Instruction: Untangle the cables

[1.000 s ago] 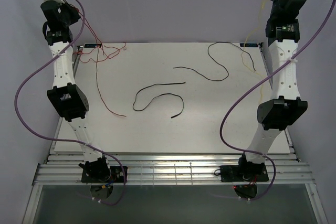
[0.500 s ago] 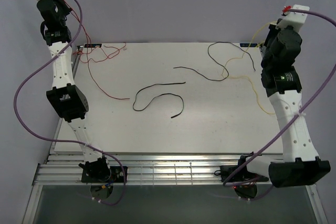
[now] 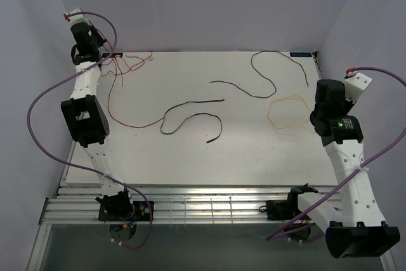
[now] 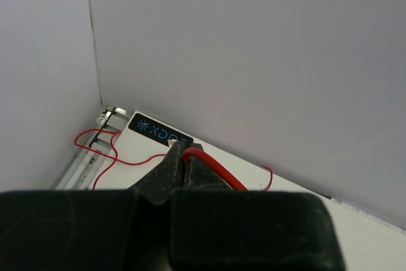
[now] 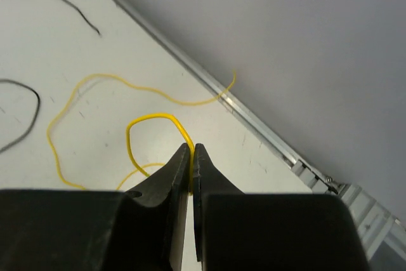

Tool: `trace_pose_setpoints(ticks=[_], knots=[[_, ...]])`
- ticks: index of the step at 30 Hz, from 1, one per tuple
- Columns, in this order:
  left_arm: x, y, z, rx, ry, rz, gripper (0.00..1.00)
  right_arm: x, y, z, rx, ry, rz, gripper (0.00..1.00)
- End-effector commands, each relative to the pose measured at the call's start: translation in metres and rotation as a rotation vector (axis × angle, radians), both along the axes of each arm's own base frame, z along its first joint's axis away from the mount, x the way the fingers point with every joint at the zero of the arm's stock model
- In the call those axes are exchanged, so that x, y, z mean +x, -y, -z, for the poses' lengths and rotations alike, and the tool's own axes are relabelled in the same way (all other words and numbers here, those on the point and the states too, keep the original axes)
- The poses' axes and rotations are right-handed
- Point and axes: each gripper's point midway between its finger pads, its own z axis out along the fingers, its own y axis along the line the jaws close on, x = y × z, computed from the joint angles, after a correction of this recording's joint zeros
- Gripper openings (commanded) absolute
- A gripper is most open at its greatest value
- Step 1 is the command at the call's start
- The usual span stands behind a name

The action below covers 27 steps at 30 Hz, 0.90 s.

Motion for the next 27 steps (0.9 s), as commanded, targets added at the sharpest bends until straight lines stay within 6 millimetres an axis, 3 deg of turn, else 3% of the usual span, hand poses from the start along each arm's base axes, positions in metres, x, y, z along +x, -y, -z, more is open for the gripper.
trace_pose_setpoints(ticks=[1,3,4,6,8,11,12,13,14,16,17,18,20,22,27], knots=[[0.001,0.017,-0.017,0.086,0.035,0.002,0.00,-0.011,-0.011,0.067,0.126,-0.158,-0.001,0.08],[0.005,0.021,0.003,0.096,-0.003,0.009,0.00,-0.008,-0.016,0.098,0.171,-0.232,-0.017,0.08],[0.009,0.026,0.024,0.097,-0.041,0.021,0.00,-0.003,-0.018,0.113,0.179,-0.284,-0.027,0.08],[0.010,0.028,0.048,0.089,-0.089,0.026,0.00,0.004,-0.020,0.133,0.190,-0.333,-0.035,0.08],[0.014,0.030,0.082,0.074,-0.153,0.035,0.07,0.007,-0.021,0.158,0.210,-0.419,-0.034,0.08],[0.016,0.031,0.123,0.062,-0.255,0.046,0.38,0.016,-0.020,0.179,0.214,-0.481,-0.037,0.11],[0.015,0.030,0.131,0.065,-0.278,0.052,0.64,0.017,-0.021,0.184,0.215,-0.496,-0.042,0.14],[0.013,0.032,0.139,0.061,-0.310,0.059,0.79,0.016,-0.014,0.192,0.229,-0.523,-0.019,0.18],[0.013,0.034,0.143,0.060,-0.322,0.070,0.89,0.016,-0.013,0.194,0.235,-0.532,-0.017,0.30],[0.011,0.038,0.144,0.064,-0.337,0.091,0.98,0.017,-0.015,0.196,0.242,-0.547,-0.035,0.54],[0.010,0.039,0.140,0.065,-0.330,0.098,0.98,0.020,-0.014,0.194,0.241,-0.541,-0.038,0.69],[0.010,0.044,0.132,0.066,-0.319,0.116,0.98,0.021,-0.015,0.191,0.238,-0.538,-0.049,0.74],[0.009,0.048,0.121,0.063,-0.302,0.136,0.98,0.025,-0.018,0.182,0.234,-0.528,-0.090,1.00],[0.007,0.061,0.098,0.063,-0.268,0.191,0.98,0.035,-0.024,0.164,0.244,-0.489,-0.147,0.91],[-0.001,0.082,0.050,0.066,-0.203,0.247,0.98,0.067,-0.047,0.108,0.224,-0.367,-0.392,0.90]])
